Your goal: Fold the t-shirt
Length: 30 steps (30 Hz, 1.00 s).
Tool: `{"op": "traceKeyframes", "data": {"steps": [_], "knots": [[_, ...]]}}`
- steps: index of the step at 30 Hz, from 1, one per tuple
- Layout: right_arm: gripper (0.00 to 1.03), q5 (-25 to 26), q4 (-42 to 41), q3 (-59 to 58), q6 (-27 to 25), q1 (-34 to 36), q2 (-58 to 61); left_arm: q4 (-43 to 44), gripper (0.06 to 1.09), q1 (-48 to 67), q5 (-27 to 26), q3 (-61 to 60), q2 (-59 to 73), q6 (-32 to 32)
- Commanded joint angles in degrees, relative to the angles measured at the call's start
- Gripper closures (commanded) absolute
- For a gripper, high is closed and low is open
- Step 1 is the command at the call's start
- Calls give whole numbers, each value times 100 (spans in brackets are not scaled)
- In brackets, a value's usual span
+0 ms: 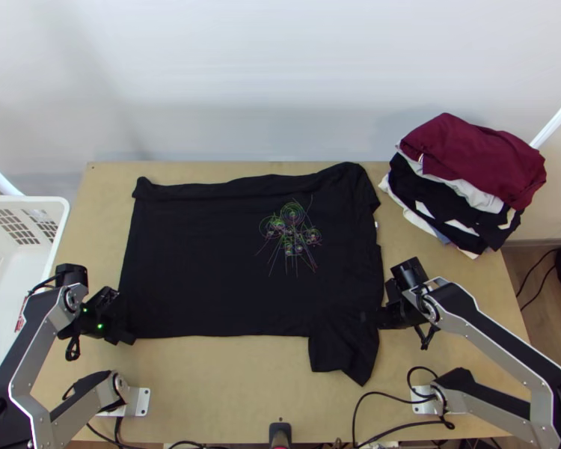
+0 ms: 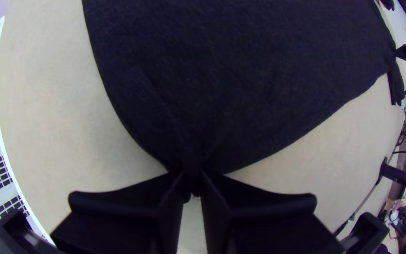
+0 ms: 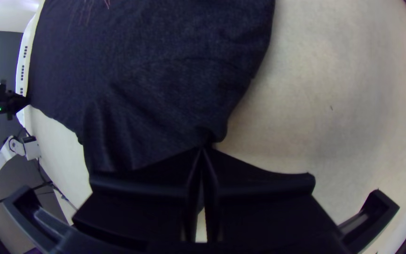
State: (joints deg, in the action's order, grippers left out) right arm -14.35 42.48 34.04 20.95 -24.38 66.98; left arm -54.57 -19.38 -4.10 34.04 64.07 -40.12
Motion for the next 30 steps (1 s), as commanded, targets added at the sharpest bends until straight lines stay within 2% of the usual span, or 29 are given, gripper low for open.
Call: {"op": "traceKeyframes", "data": {"steps": [1,6,12,20,26,30], "knots": [[100,64,-3,-117,-21,-14,-194,-28,104,-163,-109,-196,35,-251],[100,117,68,-38,-56,135,-546,-10,104,-550,-109,454,17,-198],[100,257,217,261,-74,232,-976,403,104,-550,-205,1562,53,883],[100,266,287,1245,-65,329,-1170,570,104,426,-179,2546,-9,2518],[100,319,138,2344,-117,434,-941,693,104,918,-91,3284,202,3194],[100,327,-20,3161,-328,628,-546,737,104,997,58,4058,562,3564]]}}
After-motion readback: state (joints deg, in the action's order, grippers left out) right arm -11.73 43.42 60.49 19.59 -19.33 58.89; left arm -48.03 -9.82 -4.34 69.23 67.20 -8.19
